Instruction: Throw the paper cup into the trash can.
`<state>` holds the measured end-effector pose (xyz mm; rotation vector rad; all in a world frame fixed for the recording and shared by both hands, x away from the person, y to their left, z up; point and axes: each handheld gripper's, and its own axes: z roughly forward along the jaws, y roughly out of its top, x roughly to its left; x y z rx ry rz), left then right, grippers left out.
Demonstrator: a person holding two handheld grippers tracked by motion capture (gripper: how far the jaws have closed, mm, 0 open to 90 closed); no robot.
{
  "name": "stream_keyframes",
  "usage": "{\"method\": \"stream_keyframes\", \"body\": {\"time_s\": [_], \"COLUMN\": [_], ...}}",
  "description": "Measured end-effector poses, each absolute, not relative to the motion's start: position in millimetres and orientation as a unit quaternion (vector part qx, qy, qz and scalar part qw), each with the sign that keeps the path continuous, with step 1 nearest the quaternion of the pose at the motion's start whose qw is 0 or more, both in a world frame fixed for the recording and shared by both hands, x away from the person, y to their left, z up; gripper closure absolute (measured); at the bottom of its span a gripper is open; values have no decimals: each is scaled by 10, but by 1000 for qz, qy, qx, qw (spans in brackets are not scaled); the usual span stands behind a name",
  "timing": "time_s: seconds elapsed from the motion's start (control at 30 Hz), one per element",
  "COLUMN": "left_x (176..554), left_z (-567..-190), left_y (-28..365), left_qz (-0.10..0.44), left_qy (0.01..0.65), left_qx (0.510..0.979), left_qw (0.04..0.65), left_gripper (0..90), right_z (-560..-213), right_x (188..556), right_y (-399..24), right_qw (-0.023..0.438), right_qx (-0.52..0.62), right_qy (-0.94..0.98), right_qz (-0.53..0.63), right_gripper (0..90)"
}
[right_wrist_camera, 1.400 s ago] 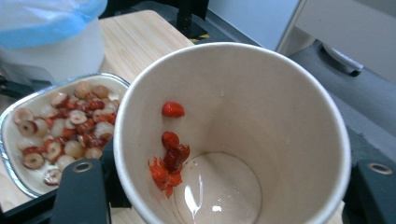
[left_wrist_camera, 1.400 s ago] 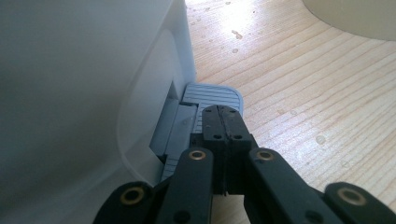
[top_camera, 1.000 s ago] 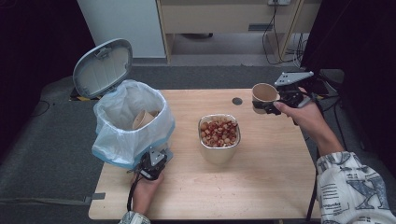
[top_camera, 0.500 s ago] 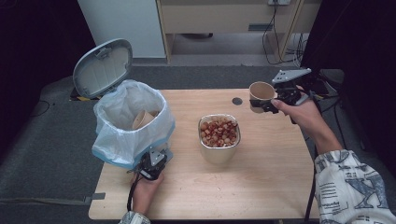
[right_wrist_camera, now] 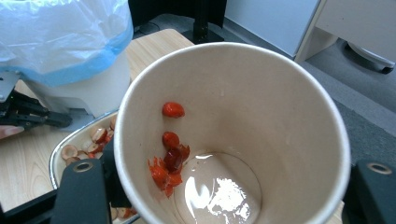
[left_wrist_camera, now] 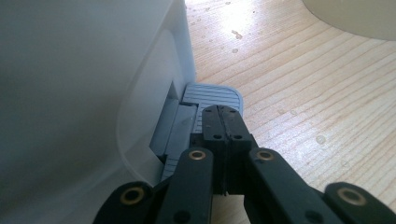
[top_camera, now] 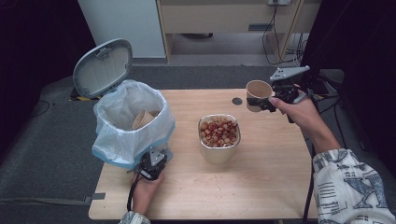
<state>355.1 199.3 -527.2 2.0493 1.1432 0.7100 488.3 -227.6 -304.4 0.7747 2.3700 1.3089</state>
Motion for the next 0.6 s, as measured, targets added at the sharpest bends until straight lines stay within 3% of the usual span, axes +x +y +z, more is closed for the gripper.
{"method": "stream_keyframes", "body": {"time_s": [0.6], "left_x": [3552], "left_z": [-5274], "left_y": [1991], "left_qz": [272], "left_qy": [440], "left_qx": [786], "left_qw": [340], "left_gripper": [892], "right_z": [-2971], "right_x": [4889], "right_y": [-2126], "right_qw": [148], "right_qx": [272], "right_qy": [826], "right_qz": [470], "right_gripper": [300]}}
